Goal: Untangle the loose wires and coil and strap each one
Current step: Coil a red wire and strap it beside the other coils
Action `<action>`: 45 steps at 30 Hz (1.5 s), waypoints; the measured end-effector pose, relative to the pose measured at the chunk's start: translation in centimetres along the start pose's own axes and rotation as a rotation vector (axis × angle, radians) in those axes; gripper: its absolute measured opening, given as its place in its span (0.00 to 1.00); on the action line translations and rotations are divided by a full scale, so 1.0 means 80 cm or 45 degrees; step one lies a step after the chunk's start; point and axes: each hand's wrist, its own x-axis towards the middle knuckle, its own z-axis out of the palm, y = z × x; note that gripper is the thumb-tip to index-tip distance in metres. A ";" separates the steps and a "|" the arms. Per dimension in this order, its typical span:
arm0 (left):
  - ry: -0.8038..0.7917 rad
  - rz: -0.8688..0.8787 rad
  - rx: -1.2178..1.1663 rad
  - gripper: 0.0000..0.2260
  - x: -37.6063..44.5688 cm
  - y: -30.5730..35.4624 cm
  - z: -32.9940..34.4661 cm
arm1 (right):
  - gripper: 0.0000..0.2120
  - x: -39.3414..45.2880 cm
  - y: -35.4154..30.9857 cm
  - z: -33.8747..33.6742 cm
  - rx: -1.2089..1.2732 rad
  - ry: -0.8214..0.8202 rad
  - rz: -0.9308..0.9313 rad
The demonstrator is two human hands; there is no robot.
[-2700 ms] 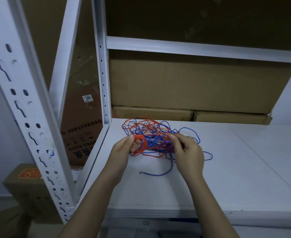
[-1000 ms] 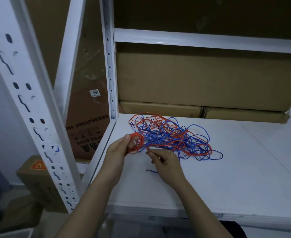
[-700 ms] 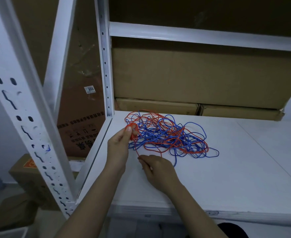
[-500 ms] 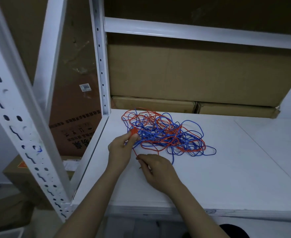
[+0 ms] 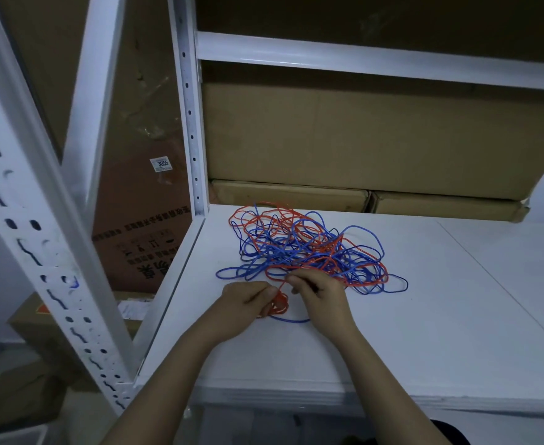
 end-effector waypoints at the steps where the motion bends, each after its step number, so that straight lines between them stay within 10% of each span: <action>1: 0.014 -0.017 -0.103 0.15 -0.001 0.003 -0.002 | 0.06 0.000 -0.001 0.001 -0.009 -0.033 0.007; 10: 0.366 -0.037 -0.551 0.16 -0.012 0.018 -0.023 | 0.19 -0.014 -0.029 -0.032 -0.077 0.272 -0.204; 17: 0.343 0.088 -0.618 0.16 -0.021 0.048 -0.020 | 0.16 -0.013 -0.078 -0.021 0.083 -0.233 -0.271; 24: 0.390 0.067 -0.730 0.16 -0.025 0.063 -0.019 | 0.10 -0.005 -0.089 -0.008 0.059 -0.168 -0.284; 38: 0.155 0.029 -0.045 0.11 -0.024 0.053 -0.036 | 0.08 0.020 -0.091 -0.014 -0.558 -0.384 -0.261; 45: 0.353 0.134 -0.505 0.11 -0.018 0.069 -0.019 | 0.11 0.018 -0.099 -0.016 0.028 -0.295 -0.044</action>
